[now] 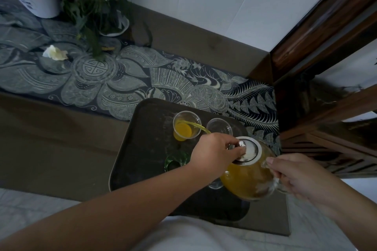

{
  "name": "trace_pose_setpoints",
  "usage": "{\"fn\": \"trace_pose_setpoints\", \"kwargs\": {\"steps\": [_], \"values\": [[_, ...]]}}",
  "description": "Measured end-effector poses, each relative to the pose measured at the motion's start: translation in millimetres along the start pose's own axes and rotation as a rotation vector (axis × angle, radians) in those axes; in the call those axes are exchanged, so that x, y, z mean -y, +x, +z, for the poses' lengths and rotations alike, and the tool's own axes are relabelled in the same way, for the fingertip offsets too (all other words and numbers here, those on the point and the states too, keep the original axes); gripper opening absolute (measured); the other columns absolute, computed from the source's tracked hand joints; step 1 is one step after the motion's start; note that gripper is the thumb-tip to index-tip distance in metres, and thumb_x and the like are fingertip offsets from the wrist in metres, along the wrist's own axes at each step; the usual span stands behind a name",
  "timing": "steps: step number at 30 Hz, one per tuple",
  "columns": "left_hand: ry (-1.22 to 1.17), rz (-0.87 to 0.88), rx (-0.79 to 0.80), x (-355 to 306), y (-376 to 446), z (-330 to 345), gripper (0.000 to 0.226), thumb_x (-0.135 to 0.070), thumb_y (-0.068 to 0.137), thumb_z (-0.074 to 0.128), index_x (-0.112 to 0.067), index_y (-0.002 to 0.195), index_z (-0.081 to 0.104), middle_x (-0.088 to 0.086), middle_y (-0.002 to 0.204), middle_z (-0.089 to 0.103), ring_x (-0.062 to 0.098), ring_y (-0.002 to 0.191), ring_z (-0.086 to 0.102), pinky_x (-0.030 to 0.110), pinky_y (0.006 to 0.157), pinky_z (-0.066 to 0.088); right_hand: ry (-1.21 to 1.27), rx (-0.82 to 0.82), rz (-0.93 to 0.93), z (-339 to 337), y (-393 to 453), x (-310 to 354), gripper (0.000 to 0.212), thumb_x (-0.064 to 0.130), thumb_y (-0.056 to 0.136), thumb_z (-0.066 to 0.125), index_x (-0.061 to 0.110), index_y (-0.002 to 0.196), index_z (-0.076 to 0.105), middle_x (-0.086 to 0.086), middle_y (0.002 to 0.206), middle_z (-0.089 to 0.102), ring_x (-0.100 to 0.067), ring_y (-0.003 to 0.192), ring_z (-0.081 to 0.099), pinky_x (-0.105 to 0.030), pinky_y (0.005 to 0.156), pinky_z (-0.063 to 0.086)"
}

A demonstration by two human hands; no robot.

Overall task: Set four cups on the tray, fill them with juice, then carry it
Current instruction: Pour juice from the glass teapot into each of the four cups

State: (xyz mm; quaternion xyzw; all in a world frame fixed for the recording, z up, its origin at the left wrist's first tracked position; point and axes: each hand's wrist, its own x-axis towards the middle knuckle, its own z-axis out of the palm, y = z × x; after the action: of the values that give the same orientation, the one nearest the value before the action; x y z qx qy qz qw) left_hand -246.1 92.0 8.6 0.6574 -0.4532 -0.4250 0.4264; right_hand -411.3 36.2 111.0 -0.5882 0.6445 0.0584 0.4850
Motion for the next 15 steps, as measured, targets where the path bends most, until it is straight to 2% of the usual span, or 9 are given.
{"fn": "trace_pose_setpoints", "kwargs": {"steps": [4,6,10,15], "values": [[0.006,-0.006,0.009,0.9,0.5,0.9,0.018,-0.036,0.088,0.071,-0.028,0.103,0.077,-0.018,0.053,0.049,-0.009,0.049,0.048,0.017,0.050,0.034,0.004,0.003,-0.003,0.0,0.1,-1.7,0.039,0.027,0.095,0.053,0.014,0.059,0.048,0.001,0.045,0.023,-0.012,0.041,0.017,-0.024,0.048,0.009],[0.007,-0.006,0.009,1.4,0.4,1.5,0.020,-0.038,0.088,0.071,-0.028,0.105,0.076,-0.018,0.054,0.050,-0.008,0.048,0.049,0.017,0.051,0.035,0.001,0.001,-0.003,-0.2,-0.6,-0.9,0.039,0.027,0.095,0.053,0.014,0.059,0.048,0.002,0.044,0.023,-0.012,0.040,0.017,-0.024,0.048,0.009],[-0.003,-0.002,0.006,1.6,0.1,2.9,0.022,-0.038,0.088,0.071,-0.028,0.106,0.076,-0.018,0.054,0.049,-0.008,0.049,0.050,0.014,0.049,0.032,-0.010,0.004,-0.001,-0.9,-2.0,1.1,0.039,0.025,0.096,0.052,0.013,0.059,0.047,0.002,0.043,0.023,-0.011,0.038,0.017,-0.017,0.039,0.013],[0.004,0.009,0.010,2.4,1.0,2.4,0.020,-0.040,0.089,0.069,-0.029,0.104,0.076,-0.019,0.056,0.053,-0.005,0.049,0.050,0.017,0.050,0.035,-0.012,0.007,-0.005,-1.5,-3.4,2.3,0.042,0.026,0.096,0.053,0.013,0.057,0.048,0.001,0.043,0.024,-0.012,0.039,0.018,-0.017,0.039,0.013]]}}
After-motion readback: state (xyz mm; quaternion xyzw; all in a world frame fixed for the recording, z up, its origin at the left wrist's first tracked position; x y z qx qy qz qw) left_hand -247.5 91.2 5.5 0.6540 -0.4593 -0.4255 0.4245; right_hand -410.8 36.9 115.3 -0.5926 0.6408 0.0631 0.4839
